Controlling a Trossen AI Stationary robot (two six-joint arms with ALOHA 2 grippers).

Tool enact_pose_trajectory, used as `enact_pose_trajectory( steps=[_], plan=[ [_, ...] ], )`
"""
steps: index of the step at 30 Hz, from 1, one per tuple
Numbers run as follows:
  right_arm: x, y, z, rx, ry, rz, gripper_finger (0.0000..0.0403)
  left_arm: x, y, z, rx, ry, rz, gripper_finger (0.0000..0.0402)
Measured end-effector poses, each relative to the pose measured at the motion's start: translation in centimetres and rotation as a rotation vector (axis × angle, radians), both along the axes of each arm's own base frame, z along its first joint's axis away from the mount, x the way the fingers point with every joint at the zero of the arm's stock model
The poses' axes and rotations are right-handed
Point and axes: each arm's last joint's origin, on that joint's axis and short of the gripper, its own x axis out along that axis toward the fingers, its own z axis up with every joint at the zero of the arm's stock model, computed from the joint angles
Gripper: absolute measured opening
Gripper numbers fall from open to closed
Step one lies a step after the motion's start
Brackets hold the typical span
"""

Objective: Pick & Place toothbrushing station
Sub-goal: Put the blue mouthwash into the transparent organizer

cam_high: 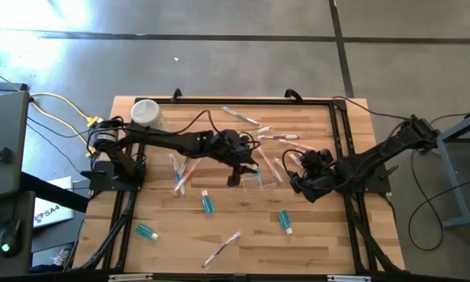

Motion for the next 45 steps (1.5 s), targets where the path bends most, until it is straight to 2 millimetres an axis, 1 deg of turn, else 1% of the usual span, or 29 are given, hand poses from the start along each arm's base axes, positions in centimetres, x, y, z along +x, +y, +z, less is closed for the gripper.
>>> enact_pose_trajectory(
  steps=[2,5,9,13,21,24,26,32,35,40,45],
  plan=[
    [-0.1,0.2,0.0,-0.010,-0.004,0.007,0.0372,0.2,-0.1,-0.8,-0.014,0.028,0.003,0.0089],
    [-0.1,0.3,0.1,-0.025,-0.013,0.014,0.0372,0.5,-0.2,-1.3,-0.016,0.040,-0.002,0.0089],
    [-0.1,0.4,0.1,-0.025,-0.015,0.016,0.0372,0.4,-0.1,-1.6,-0.017,0.072,0.002,0.0089],
    [-0.1,0.4,0.1,-0.025,-0.016,0.016,0.0372,0.2,0.1,-1.9,0.035,0.102,0.050,0.0089],
    [-0.1,0.4,0.1,-0.028,-0.018,0.015,0.0372,0.2,0.1,-2.3,0.062,0.125,0.044,0.0089],
    [-0.1,0.4,0.1,-0.028,-0.018,0.016,0.0372,0.6,0.1,-3.2,0.061,0.135,0.041,0.0089],
    [-0.1,0.4,0.1,-0.029,-0.018,0.019,0.0372,0.6,0.1,-4.0,0.057,0.174,0.035,0.0089],
    [0.0,0.4,0.1,-0.028,-0.021,0.021,0.0372,1.5,0.2,-5.5,0.062,0.170,0.026,0.0089],
    [0.0,0.4,0.1,-0.031,-0.024,0.020,0.0372,1.4,0.1,-5.6,0.047,0.177,0.009,0.0089],
    [0.0,0.4,0.1,-0.032,-0.026,0.020,0.0372,1.4,0.2,-5.6,0.057,0.181,0.031,0.0089],
    [0.0,0.4,0.1,-0.040,-0.029,0.017,0.0372,1.8,0.1,-5.6,0.015,0.144,0.033,0.0089]
  ],
)
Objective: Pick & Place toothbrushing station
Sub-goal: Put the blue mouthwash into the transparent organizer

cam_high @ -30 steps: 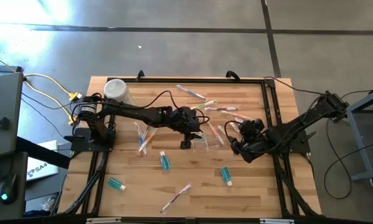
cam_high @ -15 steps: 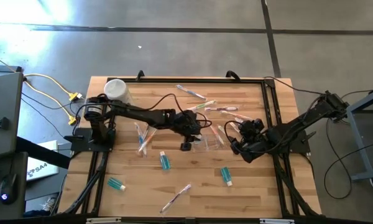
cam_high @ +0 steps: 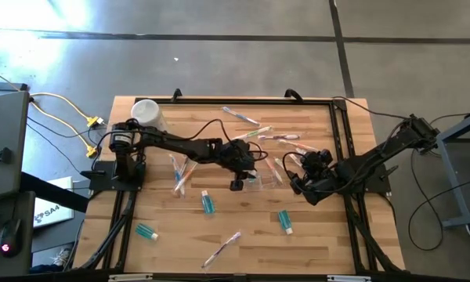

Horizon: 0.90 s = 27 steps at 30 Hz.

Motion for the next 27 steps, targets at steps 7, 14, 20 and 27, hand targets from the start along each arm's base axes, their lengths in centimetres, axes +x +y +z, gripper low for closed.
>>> enact_pose_trajectory(
  steps=[7,14,20,27],
  plan=[
    [0.01,0.01,0.00,0.001,-0.002,0.000,0.0372,0.18,-0.07,-0.20,0.002,-0.012,-0.013,0.0089],
    [0.02,0.00,0.01,-0.002,-0.004,-0.001,0.0372,0.19,0.01,-0.20,0.022,-0.014,-0.005,0.0089],
    [0.02,0.00,0.02,-0.002,-0.004,-0.001,0.0372,0.21,0.09,-0.19,0.041,-0.016,0.018,0.0089],
    [0.02,0.00,0.02,-0.002,-0.005,-0.001,0.0372,0.22,0.07,-0.14,0.039,-0.018,0.019,0.0155]
  ],
)
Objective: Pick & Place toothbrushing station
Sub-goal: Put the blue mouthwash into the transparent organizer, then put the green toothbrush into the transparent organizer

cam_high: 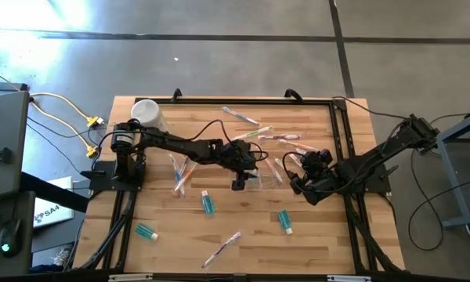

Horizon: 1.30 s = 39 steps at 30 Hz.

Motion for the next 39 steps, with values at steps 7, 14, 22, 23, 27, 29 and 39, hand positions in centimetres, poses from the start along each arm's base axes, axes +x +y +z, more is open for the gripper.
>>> enact_pose_trajectory(
  steps=[7,14,22,23,27,29,39],
  plan=[
    [0.0,0.0,0.0,0.000,0.000,0.000,0.0372,0.0,0.0,0.0,-0.006,0.000,0.003,0.0170],
    [0.0,0.0,0.0,0.001,-0.003,0.000,0.0372,0.1,0.0,0.2,-0.005,-0.019,0.004,0.0172],
    [0.0,0.0,0.0,0.002,-0.003,0.000,0.0372,0.0,0.0,0.6,-0.005,-0.035,0.004,0.0172],
    [0.0,0.0,0.0,0.002,-0.003,0.000,0.0372,0.1,0.0,0.9,-0.005,-0.046,0.004,0.0173],
    [0.0,0.0,0.0,0.002,-0.003,0.000,0.0372,-0.2,0.0,1.8,-0.002,-0.067,0.003,0.0173],
    [0.0,0.0,0.0,0.001,-0.005,0.000,0.0372,-0.4,-0.1,2.6,0.002,-0.090,0.001,0.0173],
    [0.6,0.5,-0.5,0.014,0.051,0.074,0.0372,-2.6,-0.7,6.0,0.005,-0.084,-0.003,0.0173]
  ],
)
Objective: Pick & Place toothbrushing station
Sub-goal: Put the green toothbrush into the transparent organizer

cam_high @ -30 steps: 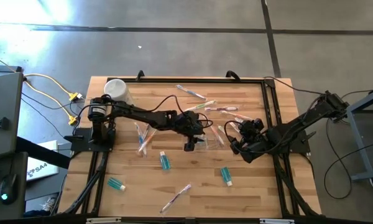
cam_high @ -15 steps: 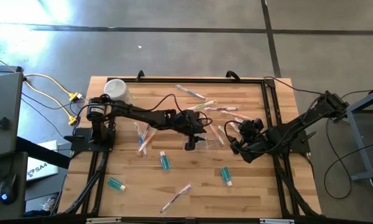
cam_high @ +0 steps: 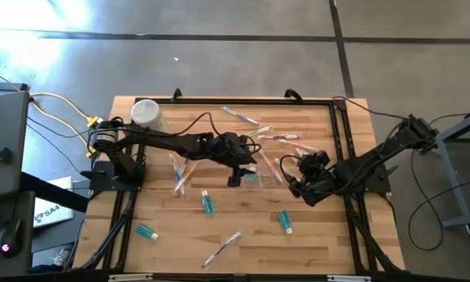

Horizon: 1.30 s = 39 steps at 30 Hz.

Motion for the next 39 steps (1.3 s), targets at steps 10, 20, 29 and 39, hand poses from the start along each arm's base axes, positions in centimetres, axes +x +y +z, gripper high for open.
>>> enact_pose_trajectory(
  steps=[10,20,29,39],
  plan=[
    [0.1,0.7,-4.3,0.154,0.272,0.044,0.0353,-3.7,-1.4,3.0,0.012,0.101,-0.005,0.0173],
    [1.3,-0.5,-7.6,0.128,0.415,-0.017,0.0307,-4.3,-2.9,3.4,-0.003,0.119,-0.037,0.0173],
    [3.0,-1.7,-10.1,0.164,0.523,-0.004,0.0283,-4.5,-2.9,3.2,-0.024,0.155,-0.020,0.0173],
    [3.8,-3.6,-11.4,0.346,0.601,-0.125,0.0272,-4.7,-3.6,2.9,-0.027,0.184,-0.039,0.0173]
  ],
)
